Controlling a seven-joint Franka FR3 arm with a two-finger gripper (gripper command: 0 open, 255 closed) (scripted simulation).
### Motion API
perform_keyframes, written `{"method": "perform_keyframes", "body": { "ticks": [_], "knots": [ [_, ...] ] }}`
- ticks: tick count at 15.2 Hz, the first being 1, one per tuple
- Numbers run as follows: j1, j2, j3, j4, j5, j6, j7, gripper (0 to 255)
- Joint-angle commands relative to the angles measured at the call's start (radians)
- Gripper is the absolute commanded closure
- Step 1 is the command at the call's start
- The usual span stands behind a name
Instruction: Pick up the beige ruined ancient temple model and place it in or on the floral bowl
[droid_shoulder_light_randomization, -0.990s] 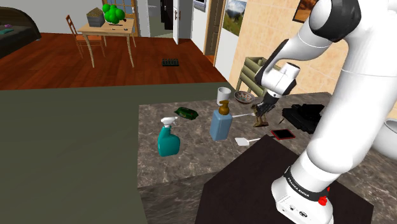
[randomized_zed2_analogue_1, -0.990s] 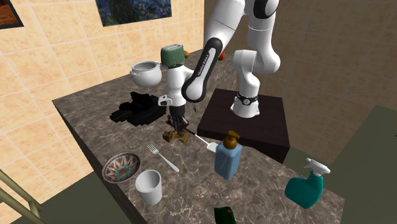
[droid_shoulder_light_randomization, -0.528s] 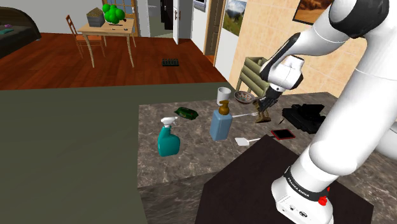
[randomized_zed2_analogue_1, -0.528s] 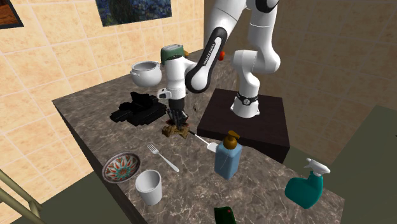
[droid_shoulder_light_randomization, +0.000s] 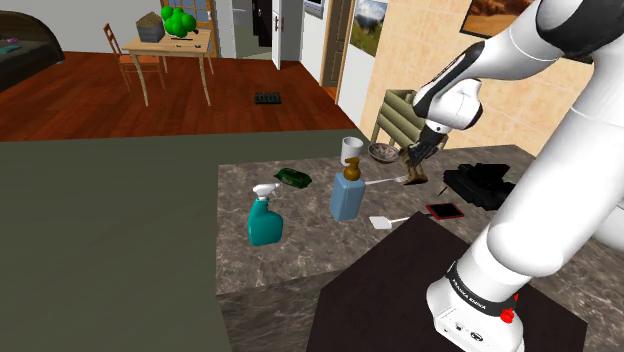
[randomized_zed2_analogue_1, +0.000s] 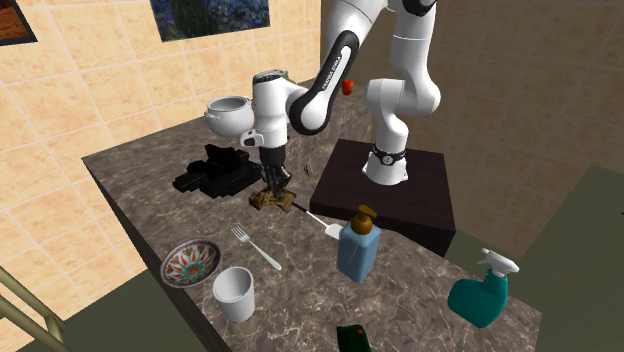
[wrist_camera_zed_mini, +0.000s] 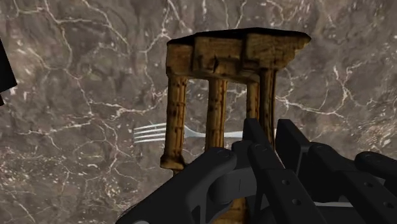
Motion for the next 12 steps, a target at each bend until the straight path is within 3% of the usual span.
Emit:
{"method": "perform_keyframes", "body": {
  "ticks": [1,6,12],
  "knots": [
    [-0.005,0.075,0.012,0.087,0.073,-0.042,-0.040,255],
    [-0.066,0.260,0.067,0.328,0.190,-0.156,-0.087,255],
    [-0.162,0.467,0.124,0.646,0.254,-0.302,-0.075,255]
  ]
}}
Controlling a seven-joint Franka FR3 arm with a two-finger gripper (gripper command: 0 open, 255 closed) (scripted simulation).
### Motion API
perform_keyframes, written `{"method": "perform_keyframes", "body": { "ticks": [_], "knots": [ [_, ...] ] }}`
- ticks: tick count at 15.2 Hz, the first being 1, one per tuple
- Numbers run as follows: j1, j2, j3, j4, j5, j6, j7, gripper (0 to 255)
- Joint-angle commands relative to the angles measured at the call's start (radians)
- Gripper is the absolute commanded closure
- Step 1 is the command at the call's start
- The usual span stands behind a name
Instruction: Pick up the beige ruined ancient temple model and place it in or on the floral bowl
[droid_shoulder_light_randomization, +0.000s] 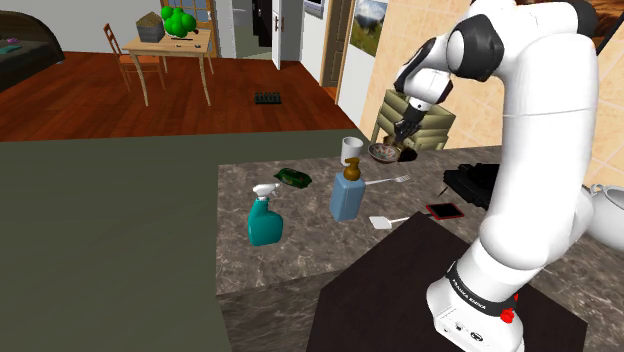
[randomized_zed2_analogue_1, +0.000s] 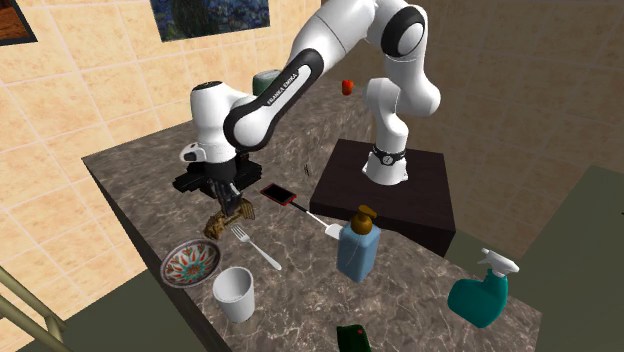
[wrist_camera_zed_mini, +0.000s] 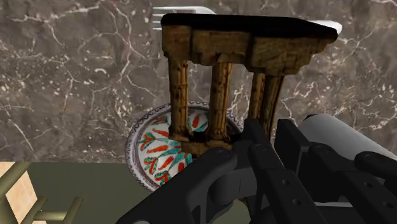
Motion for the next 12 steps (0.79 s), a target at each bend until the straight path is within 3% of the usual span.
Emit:
{"method": "perform_keyframes", "body": {
  "ticks": [1,7,8,12],
  "knots": [
    [-0.032,0.071,0.018,0.116,0.015,-0.052,0.015,255],
    [-0.156,0.301,0.067,0.525,0.039,-0.224,0.083,255],
    [-0.201,0.381,0.081,0.676,0.043,-0.286,0.114,255],
    [-0.204,0.404,0.092,0.664,0.054,-0.251,0.104,255]
  ]
}}
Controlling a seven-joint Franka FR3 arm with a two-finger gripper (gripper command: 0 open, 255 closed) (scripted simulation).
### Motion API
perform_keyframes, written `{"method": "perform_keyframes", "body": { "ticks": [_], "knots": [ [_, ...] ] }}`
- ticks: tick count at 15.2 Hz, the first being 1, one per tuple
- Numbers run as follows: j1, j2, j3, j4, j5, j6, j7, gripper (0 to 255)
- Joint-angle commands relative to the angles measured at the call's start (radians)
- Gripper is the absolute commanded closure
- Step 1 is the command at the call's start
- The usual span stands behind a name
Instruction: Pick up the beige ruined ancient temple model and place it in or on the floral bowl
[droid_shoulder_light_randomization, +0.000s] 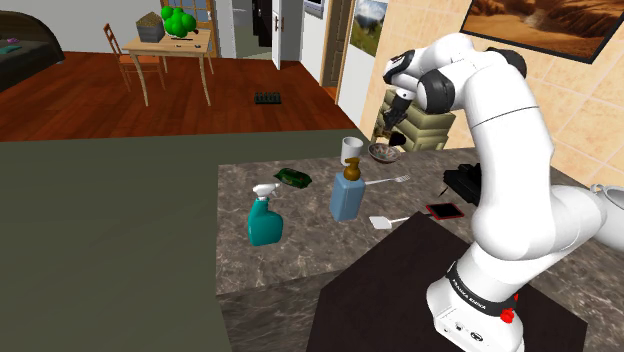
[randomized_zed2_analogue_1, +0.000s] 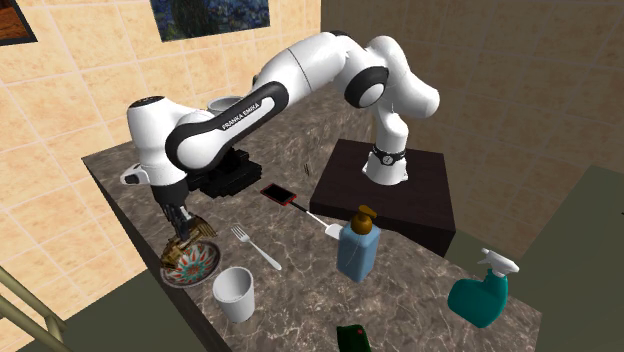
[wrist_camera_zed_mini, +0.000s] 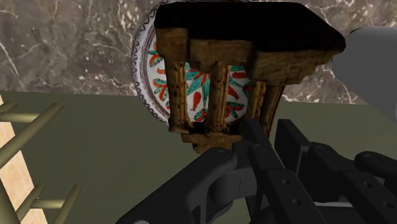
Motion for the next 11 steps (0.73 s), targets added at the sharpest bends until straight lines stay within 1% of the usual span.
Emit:
{"method": "perform_keyframes", "body": {
  "ticks": [1,11],
  "knots": [
    [-0.004,0.016,0.006,0.001,0.007,0.014,-0.005,255],
    [-0.017,0.088,0.034,-0.004,0.038,0.090,-0.029,255]
  ]
}}
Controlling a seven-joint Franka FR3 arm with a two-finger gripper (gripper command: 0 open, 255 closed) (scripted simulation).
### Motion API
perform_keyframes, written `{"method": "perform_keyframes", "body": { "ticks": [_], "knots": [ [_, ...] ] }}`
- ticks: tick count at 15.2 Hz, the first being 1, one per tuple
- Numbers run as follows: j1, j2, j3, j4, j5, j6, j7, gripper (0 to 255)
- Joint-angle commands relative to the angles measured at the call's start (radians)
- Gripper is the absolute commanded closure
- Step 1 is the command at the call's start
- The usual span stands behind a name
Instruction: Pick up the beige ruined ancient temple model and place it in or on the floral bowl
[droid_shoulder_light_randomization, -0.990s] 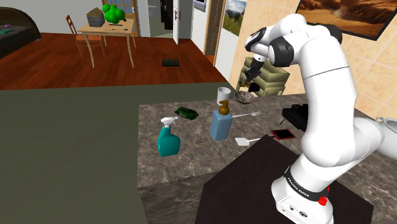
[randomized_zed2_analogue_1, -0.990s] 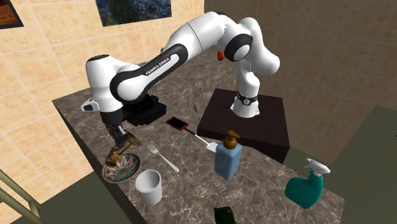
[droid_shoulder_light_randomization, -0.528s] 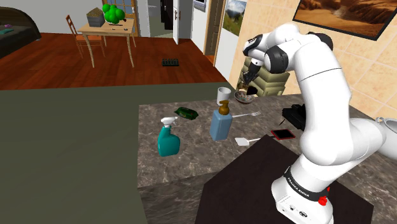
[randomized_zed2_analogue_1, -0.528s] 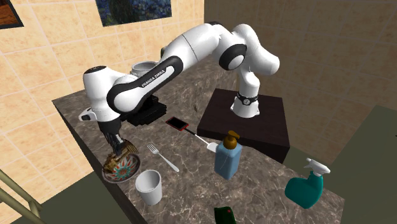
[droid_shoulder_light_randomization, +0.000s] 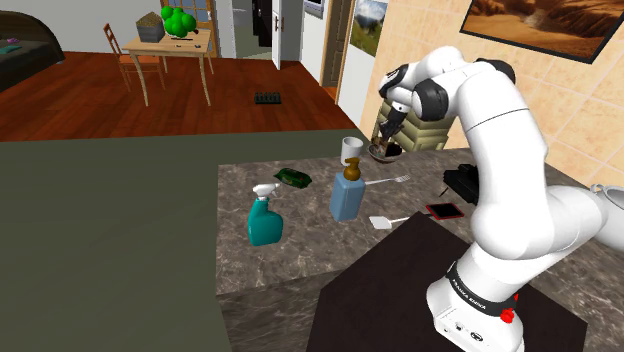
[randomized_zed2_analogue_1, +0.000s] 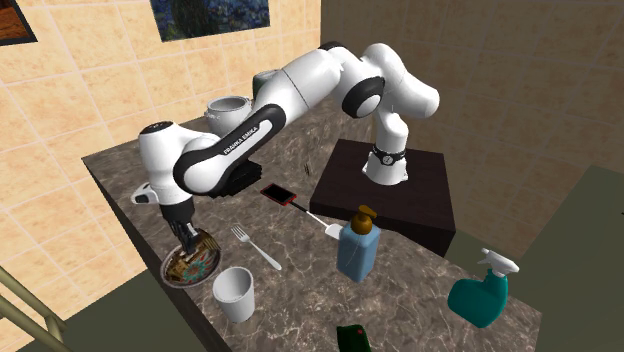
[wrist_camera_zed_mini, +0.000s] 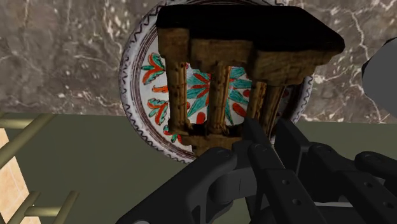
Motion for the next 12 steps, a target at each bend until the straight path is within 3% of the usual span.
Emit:
{"method": "perform_keyframes", "body": {
  "ticks": [1,11,12],
  "knots": [
    [-0.005,0.020,0.007,0.009,0.006,0.012,-0.003,255],
    [-0.008,0.037,0.012,0.013,0.013,0.025,-0.007,255],
    [-0.009,0.036,0.012,0.012,0.013,0.025,-0.008,0]
  ]
}}
